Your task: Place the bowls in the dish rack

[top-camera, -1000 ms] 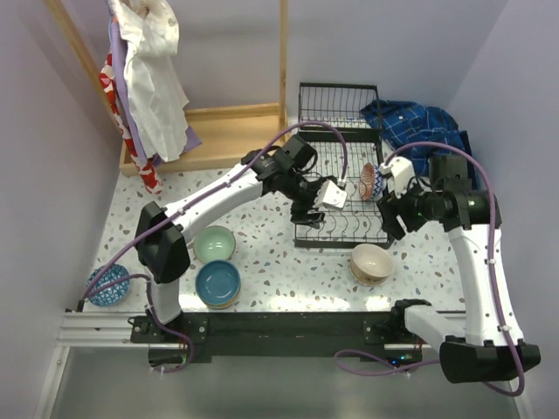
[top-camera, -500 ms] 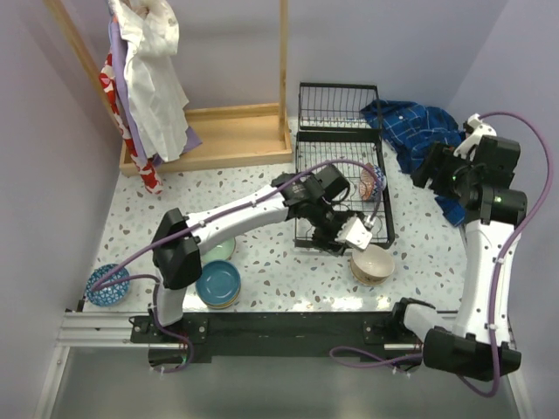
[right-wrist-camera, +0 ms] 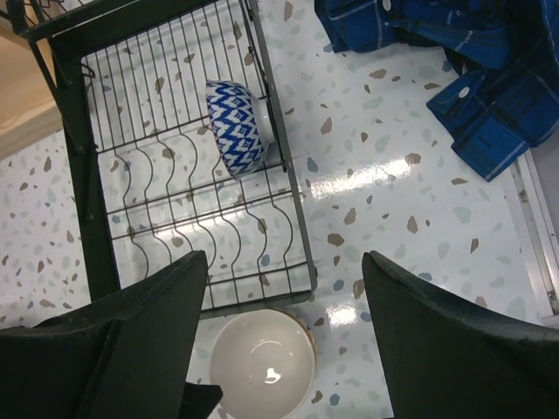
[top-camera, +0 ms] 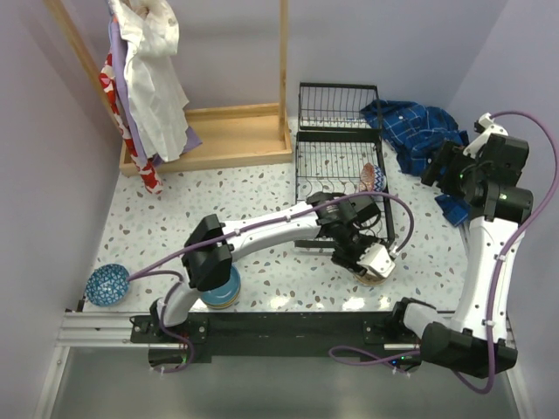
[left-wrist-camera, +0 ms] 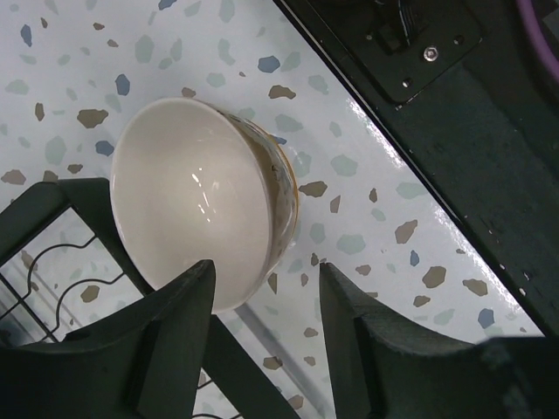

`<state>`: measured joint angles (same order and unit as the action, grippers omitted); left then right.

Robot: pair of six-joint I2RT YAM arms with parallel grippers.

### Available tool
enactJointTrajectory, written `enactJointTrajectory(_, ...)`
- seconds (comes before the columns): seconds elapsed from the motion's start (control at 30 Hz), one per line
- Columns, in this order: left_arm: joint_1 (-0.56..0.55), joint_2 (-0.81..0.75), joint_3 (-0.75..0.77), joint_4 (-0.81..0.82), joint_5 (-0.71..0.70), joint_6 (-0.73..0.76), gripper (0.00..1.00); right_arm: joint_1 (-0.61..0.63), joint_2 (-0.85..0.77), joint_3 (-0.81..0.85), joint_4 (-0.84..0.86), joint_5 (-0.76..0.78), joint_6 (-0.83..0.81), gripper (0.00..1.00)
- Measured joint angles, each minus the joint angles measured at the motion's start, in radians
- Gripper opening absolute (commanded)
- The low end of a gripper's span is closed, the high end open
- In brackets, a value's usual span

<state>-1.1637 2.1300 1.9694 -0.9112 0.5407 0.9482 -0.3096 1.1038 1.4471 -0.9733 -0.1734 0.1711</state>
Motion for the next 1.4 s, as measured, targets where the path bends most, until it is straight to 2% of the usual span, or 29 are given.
enactJointTrajectory(0.33, -0.036, 0.12, 0.1, -0.018, -0.028, -0.013, 0.45, -0.003, -0.039, -0.023, -0.015, -0.002, -0.002, 0.76)
enactJointTrajectory(0.43, -0.048, 0.147, 0.142, -0.043, -0.038, -0.013, 0.34, -0.005, -0.045, -0.032, -0.02, -0.002, -0.005, 0.76)
enactJointTrajectory(0.6, -0.064, 0.173, 0.191, -0.091, -0.054, -0.014, 0.21, -0.006, -0.053, -0.034, -0.038, -0.002, -0.008, 0.76)
enactJointTrajectory(0.67, -0.069, 0.178, 0.198, -0.105, -0.061, -0.016, 0.2, -0.006, -0.06, -0.034, -0.047, -0.004, -0.008, 0.76)
enactJointTrajectory(0.77, -0.073, 0.188, 0.206, -0.122, -0.076, -0.024, 0.13, -0.006, -0.064, -0.034, -0.055, -0.01, -0.008, 0.75)
enactJointTrajectory(0.87, -0.074, 0.21, 0.227, -0.146, -0.086, -0.031, 0.01, -0.006, -0.063, -0.034, -0.058, -0.022, -0.007, 0.75)
enactJointTrajectory(1.17, -0.08, 0.222, 0.25, -0.14, -0.095, -0.096, 0.0, -0.006, -0.062, -0.027, -0.062, -0.031, -0.006, 0.75)
enactJointTrajectory(1.4, -0.08, 0.178, 0.25, -0.08, -0.096, -0.187, 0.0, -0.006, -0.037, 0.088, -0.081, -0.031, -0.007, 0.75)
